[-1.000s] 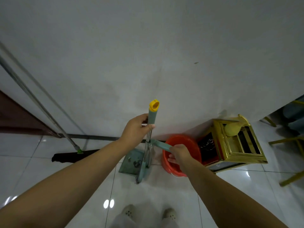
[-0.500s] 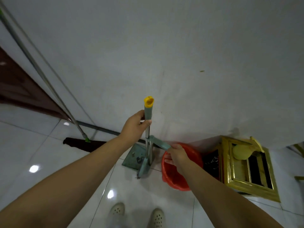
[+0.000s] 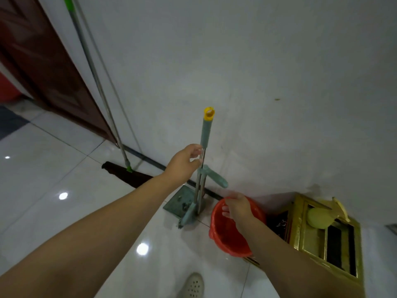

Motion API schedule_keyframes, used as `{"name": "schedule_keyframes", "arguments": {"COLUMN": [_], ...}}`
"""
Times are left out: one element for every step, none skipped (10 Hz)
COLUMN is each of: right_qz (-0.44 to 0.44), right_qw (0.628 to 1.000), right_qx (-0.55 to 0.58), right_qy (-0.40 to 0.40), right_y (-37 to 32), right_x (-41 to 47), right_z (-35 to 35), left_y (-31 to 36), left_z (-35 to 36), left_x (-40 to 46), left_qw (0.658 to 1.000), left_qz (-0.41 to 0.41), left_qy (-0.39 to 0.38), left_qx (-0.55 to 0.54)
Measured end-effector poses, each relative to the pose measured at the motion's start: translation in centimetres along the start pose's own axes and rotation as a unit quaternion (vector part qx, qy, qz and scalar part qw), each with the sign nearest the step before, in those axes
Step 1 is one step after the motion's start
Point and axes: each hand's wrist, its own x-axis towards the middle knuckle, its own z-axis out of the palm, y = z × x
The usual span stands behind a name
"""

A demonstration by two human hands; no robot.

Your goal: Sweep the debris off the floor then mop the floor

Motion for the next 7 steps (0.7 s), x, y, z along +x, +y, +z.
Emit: {"name": "schedule_keyframes", "arguments": {"right_qz": [-0.011, 0.006, -0.036, -0.072, -0.108, -0.128, -0.141], "right_qw": [1.000, 0.999, 0.999, 0.996, 0.993, 0.990, 0.987], "right_qx": [0.003, 0.045, 0.006, -0.020, -0.038, -0.055, -0.071], "right_qy": [0.010, 0.005, 0.033, 0.039, 0.037, 0.023, 0.033], "right_y": [1.5, 2.7, 5.1, 8.3, 10.8, 12.8, 14.8], "right_x": [-2.4, -6.5, -10.9, -15.9, -21.0, -26.0, -29.5], "right_z": [-0.4, -0.5, 0.1, 0.9, 1.2, 0.8, 0.3], "left_y": [0.2, 0.0, -1.2, -2.8, -3.9, -4.5, -4.4], "left_z": [-0.1, -0.5, -1.3, -1.7, -1.4, -0.8, 0.1], "left_x": [-3.4, -7.6, -12.3, -17.5, -22.4, -27.2, -30.9], "left_qw": [1.000, 0.999, 0.999, 0.998, 0.997, 0.995, 0.992], "left_qz": [0.006, 0.014, 0.029, 0.027, 0.026, 0.027, 0.020], "left_qy": [0.000, -0.010, -0.026, -0.039, -0.048, -0.068, -0.086], "left_qx": [-0.014, -0.027, -0.028, -0.035, -0.056, -0.060, -0.086]}}
